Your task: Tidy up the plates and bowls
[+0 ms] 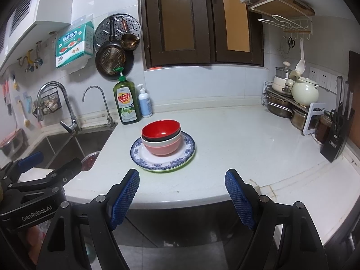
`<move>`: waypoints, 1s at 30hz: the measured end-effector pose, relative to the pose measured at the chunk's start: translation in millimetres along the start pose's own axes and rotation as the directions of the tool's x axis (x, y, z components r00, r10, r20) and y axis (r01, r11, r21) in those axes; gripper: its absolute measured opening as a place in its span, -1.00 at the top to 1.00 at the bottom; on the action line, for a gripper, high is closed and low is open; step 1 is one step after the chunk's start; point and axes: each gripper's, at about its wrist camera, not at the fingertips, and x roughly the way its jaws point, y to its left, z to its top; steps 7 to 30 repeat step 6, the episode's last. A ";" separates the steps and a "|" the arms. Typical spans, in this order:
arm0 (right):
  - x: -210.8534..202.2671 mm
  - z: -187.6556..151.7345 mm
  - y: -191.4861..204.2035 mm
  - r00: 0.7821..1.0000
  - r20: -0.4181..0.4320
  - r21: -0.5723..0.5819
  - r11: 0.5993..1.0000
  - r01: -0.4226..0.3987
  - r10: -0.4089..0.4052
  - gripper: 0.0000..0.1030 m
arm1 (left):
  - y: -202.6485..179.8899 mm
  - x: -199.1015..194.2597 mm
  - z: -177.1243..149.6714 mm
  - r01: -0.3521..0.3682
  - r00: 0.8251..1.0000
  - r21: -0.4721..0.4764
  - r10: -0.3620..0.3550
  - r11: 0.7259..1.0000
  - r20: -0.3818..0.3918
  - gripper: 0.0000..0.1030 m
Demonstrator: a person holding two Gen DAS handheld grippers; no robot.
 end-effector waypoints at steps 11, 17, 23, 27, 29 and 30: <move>-2.3 -0.2 0.7 1.000 0.000 -0.004 1.000 -0.003 0.003 -0.54 | 2.7 -0.5 0.1 -0.006 1.000 -0.003 0.006 1.000 0.006 -1.00; -2.3 -0.2 0.7 1.000 0.000 -0.004 1.000 -0.003 0.003 -0.54 | 2.7 -0.5 0.1 -0.006 1.000 -0.003 0.006 1.000 0.006 -1.00; -2.3 -0.2 0.7 1.000 0.000 -0.004 1.000 -0.003 0.003 -0.54 | 2.7 -0.5 0.1 -0.006 1.000 -0.003 0.006 1.000 0.006 -1.00; -2.3 -0.2 0.7 1.000 0.000 -0.004 1.000 -0.003 0.003 -0.54 | 2.7 -0.5 0.1 -0.006 1.000 -0.003 0.006 1.000 0.006 -1.00; -2.3 -0.2 0.7 1.000 0.000 -0.004 1.000 -0.003 0.003 -0.54 | 2.7 -0.5 0.1 -0.006 1.000 -0.003 0.006 1.000 0.006 -1.00; -2.3 -0.2 0.7 1.000 0.000 -0.004 1.000 -0.003 0.003 -0.54 | 2.7 -0.5 0.1 -0.006 1.000 -0.003 0.006 1.000 0.006 -1.00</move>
